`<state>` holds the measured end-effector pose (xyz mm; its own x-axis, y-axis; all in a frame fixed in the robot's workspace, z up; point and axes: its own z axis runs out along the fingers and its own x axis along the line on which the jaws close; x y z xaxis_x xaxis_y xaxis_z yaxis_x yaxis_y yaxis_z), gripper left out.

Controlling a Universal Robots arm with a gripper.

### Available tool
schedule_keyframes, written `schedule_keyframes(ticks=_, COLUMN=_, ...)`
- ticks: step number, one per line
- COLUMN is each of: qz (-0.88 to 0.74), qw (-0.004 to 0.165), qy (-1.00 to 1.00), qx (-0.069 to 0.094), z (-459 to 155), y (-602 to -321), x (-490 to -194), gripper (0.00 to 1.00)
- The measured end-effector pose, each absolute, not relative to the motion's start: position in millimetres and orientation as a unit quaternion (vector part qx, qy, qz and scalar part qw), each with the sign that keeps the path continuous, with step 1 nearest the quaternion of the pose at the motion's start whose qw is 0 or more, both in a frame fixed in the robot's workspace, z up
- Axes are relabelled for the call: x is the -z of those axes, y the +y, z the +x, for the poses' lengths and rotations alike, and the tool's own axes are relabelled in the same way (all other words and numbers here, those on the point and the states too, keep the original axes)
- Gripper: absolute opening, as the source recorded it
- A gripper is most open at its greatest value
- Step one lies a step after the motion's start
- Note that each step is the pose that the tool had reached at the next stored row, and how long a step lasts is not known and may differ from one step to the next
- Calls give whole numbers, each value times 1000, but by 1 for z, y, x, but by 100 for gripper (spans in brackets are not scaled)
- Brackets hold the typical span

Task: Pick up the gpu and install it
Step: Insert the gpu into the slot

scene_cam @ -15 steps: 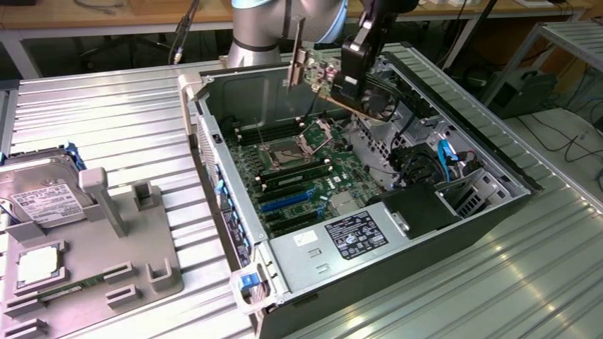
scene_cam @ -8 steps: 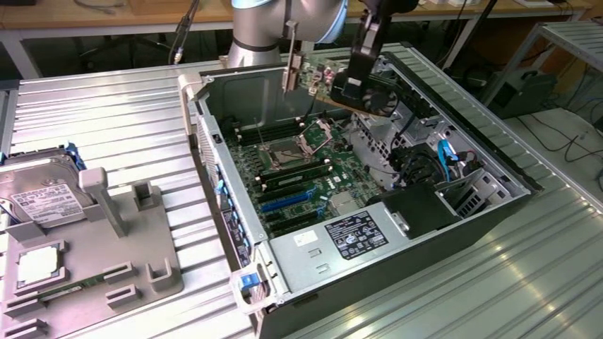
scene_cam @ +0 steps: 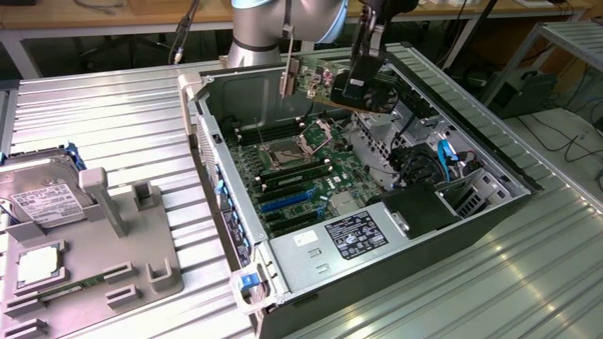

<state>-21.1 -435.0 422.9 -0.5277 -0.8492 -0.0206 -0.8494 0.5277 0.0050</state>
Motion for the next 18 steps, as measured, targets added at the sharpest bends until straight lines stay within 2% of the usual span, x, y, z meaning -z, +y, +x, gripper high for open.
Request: schedule_keyframes(ticks=18, qz=-607, qw=10, qy=794, qx=-9, z=-21, y=-435, x=-421, gripper=28)
